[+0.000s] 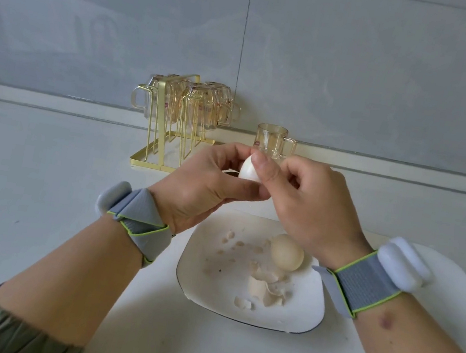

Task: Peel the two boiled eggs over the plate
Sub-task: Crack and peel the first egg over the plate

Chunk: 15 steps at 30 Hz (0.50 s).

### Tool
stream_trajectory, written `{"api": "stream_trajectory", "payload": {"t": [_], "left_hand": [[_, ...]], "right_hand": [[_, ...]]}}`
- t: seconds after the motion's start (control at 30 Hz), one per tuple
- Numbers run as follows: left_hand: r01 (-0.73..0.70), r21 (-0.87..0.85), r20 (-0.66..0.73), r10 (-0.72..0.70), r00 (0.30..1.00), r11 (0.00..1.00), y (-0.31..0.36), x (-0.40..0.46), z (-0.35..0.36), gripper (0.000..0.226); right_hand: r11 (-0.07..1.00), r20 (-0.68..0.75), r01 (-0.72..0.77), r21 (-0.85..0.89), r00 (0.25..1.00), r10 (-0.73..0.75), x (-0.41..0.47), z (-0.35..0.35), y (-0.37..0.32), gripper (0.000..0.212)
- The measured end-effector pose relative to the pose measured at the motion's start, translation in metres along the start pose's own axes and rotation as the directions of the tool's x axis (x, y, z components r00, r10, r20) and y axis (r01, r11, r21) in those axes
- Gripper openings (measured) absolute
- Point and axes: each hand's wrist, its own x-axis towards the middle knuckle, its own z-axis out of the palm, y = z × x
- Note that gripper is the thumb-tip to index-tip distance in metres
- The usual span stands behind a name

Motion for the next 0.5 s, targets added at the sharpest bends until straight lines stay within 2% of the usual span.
{"api": "stream_trajectory", "payload": {"t": [0.23, 0.5], "left_hand": [[0.005, 0.116, -0.053, 0.001, 0.999, 0.993, 0.0009, -0.0010, 0.0021, 0.054], [0.001, 0.177, -0.078, 0.013, 0.997, 0.984, 0.0008, -0.0019, 0.0021, 0.051]], "right_hand": [[0.996, 0.012, 0.025, -0.080, 1.000, -0.024, -0.0006, -0.0002, -0.0005, 0.055], [0.974, 0.022, 0.101, -0.204, 0.995, -0.099, -0.0014, 0.0014, -0.0001, 0.054]]}}
